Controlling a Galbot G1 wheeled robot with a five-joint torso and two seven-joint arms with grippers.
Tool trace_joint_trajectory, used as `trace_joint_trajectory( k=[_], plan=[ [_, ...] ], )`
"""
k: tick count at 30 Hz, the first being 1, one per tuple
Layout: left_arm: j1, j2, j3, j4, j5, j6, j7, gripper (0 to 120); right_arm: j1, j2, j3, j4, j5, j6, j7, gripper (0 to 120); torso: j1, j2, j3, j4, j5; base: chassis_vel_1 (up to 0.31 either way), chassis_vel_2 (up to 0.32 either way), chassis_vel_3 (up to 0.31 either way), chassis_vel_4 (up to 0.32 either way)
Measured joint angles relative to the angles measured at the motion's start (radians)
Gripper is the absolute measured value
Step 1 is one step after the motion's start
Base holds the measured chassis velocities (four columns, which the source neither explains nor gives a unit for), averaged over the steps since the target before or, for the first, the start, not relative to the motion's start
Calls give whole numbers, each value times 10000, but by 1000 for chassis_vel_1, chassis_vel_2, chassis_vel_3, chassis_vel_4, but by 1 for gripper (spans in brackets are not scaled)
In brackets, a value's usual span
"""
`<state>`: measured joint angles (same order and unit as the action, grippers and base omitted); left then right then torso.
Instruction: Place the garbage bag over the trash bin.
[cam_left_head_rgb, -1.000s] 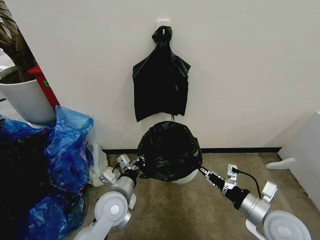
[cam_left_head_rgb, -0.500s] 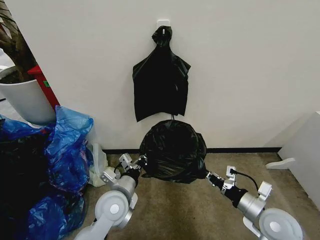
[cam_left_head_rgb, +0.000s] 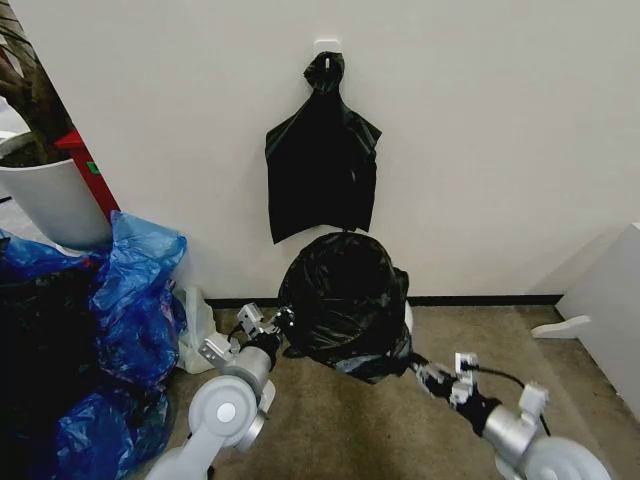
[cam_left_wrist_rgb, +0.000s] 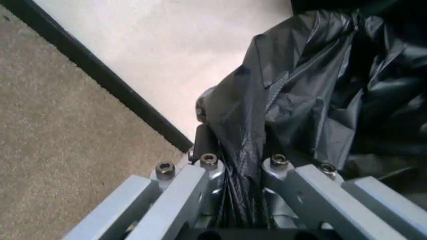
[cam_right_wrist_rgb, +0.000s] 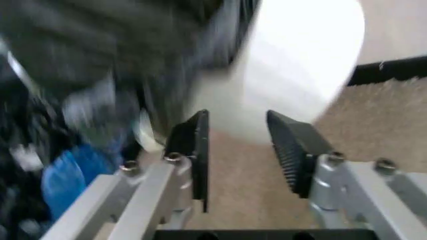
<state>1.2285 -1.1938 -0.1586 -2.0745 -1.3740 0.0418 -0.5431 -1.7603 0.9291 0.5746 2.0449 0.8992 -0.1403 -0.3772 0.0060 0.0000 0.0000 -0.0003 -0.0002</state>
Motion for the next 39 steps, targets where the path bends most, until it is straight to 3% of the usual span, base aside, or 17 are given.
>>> trace_joint_trajectory(
  k=[5, 6, 12, 14, 17, 20, 25, 39],
  plan=[
    [-87, -15, -35, 11, -115, -23, -47, 4, -590, 118, 477, -448, -863, 1070, -403, 56, 0, 0, -1, 0, 6, 0, 0, 0, 0],
    [-87, -15, -35, 11, -115, -23, -47, 4, -590, 118, 477, -448, -863, 1070, -403, 56, 0, 0, -1, 0, 6, 0, 0, 0, 0],
    [33, 39, -112, -72, -84, -30, -19, 4, -991, 255, 802, 771, 2139, 98, 501, 82, 0, 0, -1, 1, 0, 0, 0, 0, 0],
    [36, 40, -113, -73, -81, -30, -16, 4, -991, 267, 787, 828, 2255, 55, 577, 82, 0, 0, -1, 1, 0, 0, 0, 0, 0],
    [56, 77, -124, -86, -29, -32, 11, 4, -916, 537, 508, 1809, 3925, -728, 1967, 97, 0, 0, -1, -1, 1, 0, 0, 0, 0],
    [56, 88, -116, -174, -31, -32, 20, 4, -575, 764, 109, 2139, 4373, -1058, 3182, 100, 0, 0, -1, 1, 1, 0, 0, 0, 0],
    [71, 81, -48, -325, -60, -26, -36, 4, -1, 967, -316, 1634, 3980, -1208, 3605, 100, 0, 0, 0, 0, 3, 0, 0, 0, 0],
    [174, 53, 62, -921, -431, 67, -479, 4, 2411, 1453, -1471, -1503, 1287, -616, 3178, 100, 0, -1, 1, 3, 3, 0, 0, 0, 0]
  ],
)
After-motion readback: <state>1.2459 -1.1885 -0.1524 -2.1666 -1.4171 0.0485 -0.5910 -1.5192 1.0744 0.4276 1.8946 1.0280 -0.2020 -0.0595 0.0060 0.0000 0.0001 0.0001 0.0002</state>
